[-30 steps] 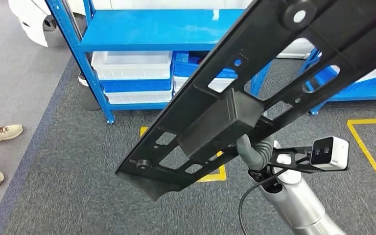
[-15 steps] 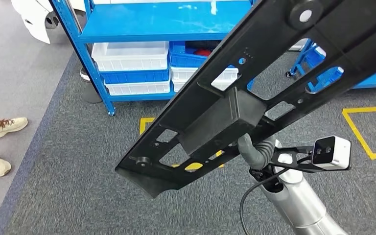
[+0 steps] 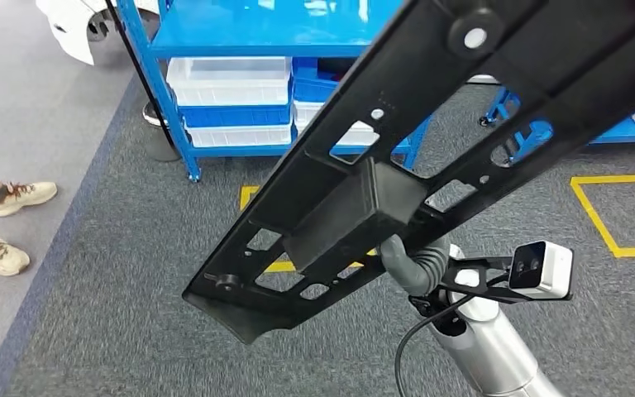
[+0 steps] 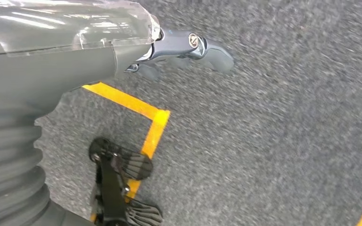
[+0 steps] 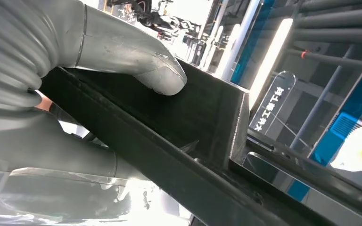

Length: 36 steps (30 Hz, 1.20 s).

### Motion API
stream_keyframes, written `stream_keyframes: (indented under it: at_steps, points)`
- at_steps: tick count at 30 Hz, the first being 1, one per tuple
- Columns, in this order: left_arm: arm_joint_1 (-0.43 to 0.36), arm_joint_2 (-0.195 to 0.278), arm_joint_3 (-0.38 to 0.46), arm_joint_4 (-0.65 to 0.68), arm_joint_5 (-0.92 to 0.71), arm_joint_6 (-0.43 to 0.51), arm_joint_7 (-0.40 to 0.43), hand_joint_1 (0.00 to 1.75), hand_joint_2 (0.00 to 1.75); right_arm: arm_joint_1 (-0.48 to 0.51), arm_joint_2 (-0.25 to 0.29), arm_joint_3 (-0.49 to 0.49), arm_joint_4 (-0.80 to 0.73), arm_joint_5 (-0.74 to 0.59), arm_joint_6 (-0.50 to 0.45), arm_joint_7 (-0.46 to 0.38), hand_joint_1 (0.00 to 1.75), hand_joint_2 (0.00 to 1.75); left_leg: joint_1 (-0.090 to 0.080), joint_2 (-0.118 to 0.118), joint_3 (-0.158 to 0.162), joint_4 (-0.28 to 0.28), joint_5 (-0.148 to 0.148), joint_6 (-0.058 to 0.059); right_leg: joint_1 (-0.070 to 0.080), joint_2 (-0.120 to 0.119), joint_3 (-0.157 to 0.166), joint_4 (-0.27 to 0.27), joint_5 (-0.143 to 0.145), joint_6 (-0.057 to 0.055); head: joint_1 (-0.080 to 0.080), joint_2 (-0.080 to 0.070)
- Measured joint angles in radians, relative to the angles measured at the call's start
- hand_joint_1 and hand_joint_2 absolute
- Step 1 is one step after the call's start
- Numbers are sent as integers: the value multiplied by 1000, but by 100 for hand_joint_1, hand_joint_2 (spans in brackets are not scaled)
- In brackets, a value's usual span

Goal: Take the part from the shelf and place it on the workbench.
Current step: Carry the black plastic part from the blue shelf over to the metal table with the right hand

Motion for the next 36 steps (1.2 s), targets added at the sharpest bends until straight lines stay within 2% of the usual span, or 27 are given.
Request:
stream_keyframes:
  at_steps: [1,3,4,5,6,7,8,10,11,12,14,15,16,18,19,20,21,22,24,25,26,29,30,32,34,35,36]
  points:
    - [0,-1,0,0,0,2,-1,0,175,8,3,0,-3,10,1,-4,175,175,1,2,-13,0,13,6,-3,3,-16,44,-48,4,0,0]
    - [1,-3,0,0,1,5,-3,0,175,26,10,0,-11,28,6,-10,175,175,-1,3,-44,1,37,12,-5,5,-51,177,-148,11,0,0]
    - [2,-3,0,0,1,6,-3,0,175,35,15,0,-14,35,10,-12,175,175,-2,4,-60,2,49,11,-6,5,-60,236,-169,13,0,0]
    - [3,-3,0,0,1,6,-4,0,175,43,19,0,-18,41,12,-11,175,175,-2,4,-75,4,60,10,-6,5,-55,270,-167,14,0,0]
    - [4,-3,0,0,1,6,-4,0,175,49,23,-1,-22,45,14,-11,175,175,-2,4,-91,6,70,8,-6,5,-33,268,-146,13,0,0]
    - [4,-3,0,0,1,5,-4,0,175,53,27,-2,-26,47,16,-10,175,175,-2,4,-105,9,79,5,-7,5,8,228,-118,10,0,0]
    - [4,-4,0,0,0,4,-4,0,175,55,31,-3,-32,49,16,-10,175,175,-2,4,-117,12,87,2,-7,5,65,159,-102,6,0,0]
    - [4,-4,0,0,0,2,-6,0,175,57,39,-7,-44,51,18,-9,175,175,-4,3,-133,17,101,-7,-2,5,173,6,-115,-4,0,0]
    - [4,-4,0,0,0,0,-7,0,175,61,44,-10,-52,54,20,-8,175,175,-4,2,-137,17,108,-12,1,5,202,-41,-130,-9,0,0]
    - [4,-4,0,0,0,-1,-8,0,175,67,48,-13,-61,58,22,-8,175,175,-4,2,-138,15,115,-19,5,4,212,-63,-137,-14,0,0]
    - [6,-4,0,0,1,-3,-9,0,175,88,57,-19,-78,74,31,-9,175,175,-2,1,-142,16,120,-32,4,2,205,-70,-123,-26,0,0]
    - [8,-4,1,0,2,-3,-8,0,175,100,63,-21,-87,85,37,-12,175,175,0,1,-149,32,103,-37,2,1,200,-73,-113,-34,0,0]
    - [10,-4,3,0,4,-3,-7,0,175,113,70,-23,-97,96,44,-15,175,175,1,1,-163,68,68,-43,1,0,194,-75,-104,-40,0,0]
    - [11,-5,6,0,10,1,-5,0,175,140,85,-29,-114,119,61,-24,175,175,3,1,-203,193,-23,-51,2,-2,176,-74,-90,-47,0,0]
    - [12,-5,9,0,12,3,-4,0,175,154,92,-33,-122,128,69,-27,175,175,3,1,-221,257,-54,-55,3,-2,167,-72,-84,-47,0,0]
    - [13,-5,11,0,13,6,-4,0,175,166,98,-37,-128,136,75,-30,175,175,3,1,-226,296,-66,-57,4,-2,157,-69,-79,-47,0,0]
    - [14,-5,14,0,13,7,-3,0,175,175,103,-41,-134,141,81,-31,175,175,3,1,-211,296,-59,-58,5,-2,148,-65,-76,-45,0,0]
    - [14,-6,17,0,13,8,-3,0,175,182,109,-45,-140,145,84,-32,175,175,3,1,-175,253,-38,-57,5,-2,140,-59,-73,-44,0,0]
    - [14,-6,21,0,13,8,-3,0,175,191,118,-52,-152,149,89,-32,175,175,1,1,-75,107,-1,-49,5,-2,128,-47,-71,-40,0,0]
    - [13,-6,23,0,13,8,-3,0,175,194,121,-56,-157,150,89,-33,175,175,-1,0,-42,55,8,-43,6,-2,125,-43,-70,-37,0,0]
    - [13,-6,24,0,13,9,-3,0,175,196,125,-59,-161,151,89,-33,175,175,-3,0,-26,25,8,-36,7,-2,122,-40,-69,-33,0,0]
    - [14,-7,24,0,13,9,-2,0,175,202,129,-65,-170,152,89,-34,175,175,-2,1,-30,11,13,-14,10,0,116,-34,-65,-17,0,0]
    - [13,-7,24,0,13,9,-2,0,175,203,130,-66,-173,152,89,-35,175,175,0,2,-32,9,18,-6,10,2,109,-22,-75,-12,0,0]
    - [13,-9,25,0,13,9,-2,0,175,207,130,-71,-177,152,89,-35,175,175,4,4,-40,4,28,6,5,6,69,64,-133,-2,0,0]
    - [13,-9,25,0,13,9,-2,0,175,214,130,-77,-179,155,90,-35,175,175,3,5,-52,5,34,10,-1,7,9,200,-201,6,0,0]
    - [14,-9,25,0,13,9,-2,0,175,220,131,-81,-180,159,93,-36,175,175,3,5,-56,6,37,9,-3,7,-9,243,-214,9,0,0]
    - [14,-9,25,0,12,8,-1,0,175,227,132,-86,-181,164,97,-37,175,175,3,4,-59,8,39,8,-5,7,-7,248,-206,10,0,0]
